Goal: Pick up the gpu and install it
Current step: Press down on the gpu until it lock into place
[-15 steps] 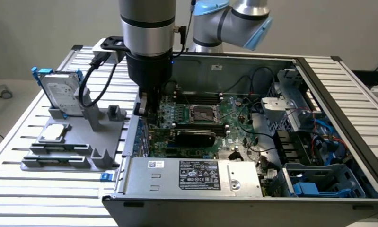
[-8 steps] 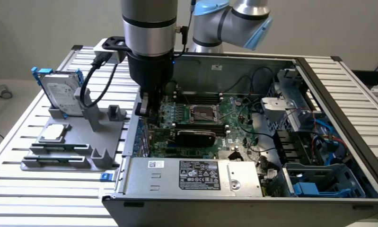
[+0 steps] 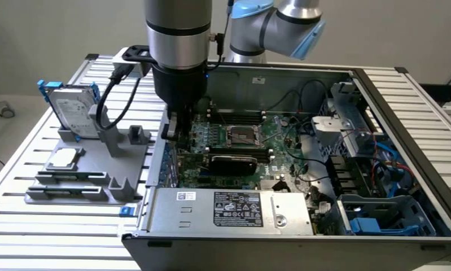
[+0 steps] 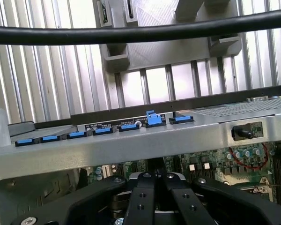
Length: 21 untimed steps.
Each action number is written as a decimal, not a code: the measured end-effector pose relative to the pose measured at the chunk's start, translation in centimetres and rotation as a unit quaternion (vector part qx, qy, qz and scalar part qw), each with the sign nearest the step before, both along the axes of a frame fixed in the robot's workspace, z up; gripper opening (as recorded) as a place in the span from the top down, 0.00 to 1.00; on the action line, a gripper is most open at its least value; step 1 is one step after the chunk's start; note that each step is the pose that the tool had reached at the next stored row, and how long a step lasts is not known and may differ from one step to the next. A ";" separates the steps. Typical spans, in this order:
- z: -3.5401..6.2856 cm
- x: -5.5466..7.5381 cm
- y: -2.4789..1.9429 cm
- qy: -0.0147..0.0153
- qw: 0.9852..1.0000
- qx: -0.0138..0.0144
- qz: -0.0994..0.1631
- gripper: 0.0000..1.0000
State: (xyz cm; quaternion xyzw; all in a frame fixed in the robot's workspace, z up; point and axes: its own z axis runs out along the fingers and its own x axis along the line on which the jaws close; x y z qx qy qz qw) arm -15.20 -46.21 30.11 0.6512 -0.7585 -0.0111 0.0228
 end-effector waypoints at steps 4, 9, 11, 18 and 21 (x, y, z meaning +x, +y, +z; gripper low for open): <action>-0.04 -0.1 0.01 0.002 1.000 0.000 -0.003 0.89; -0.06 -0.1 0.00 0.007 1.000 0.000 -0.008 0.89; -0.06 -0.1 0.00 0.008 1.000 0.000 -0.010 0.89; -0.05 -0.1 0.00 0.013 1.000 0.000 -0.016 0.89; -0.05 -0.1 0.01 0.015 1.000 0.000 -0.017 0.89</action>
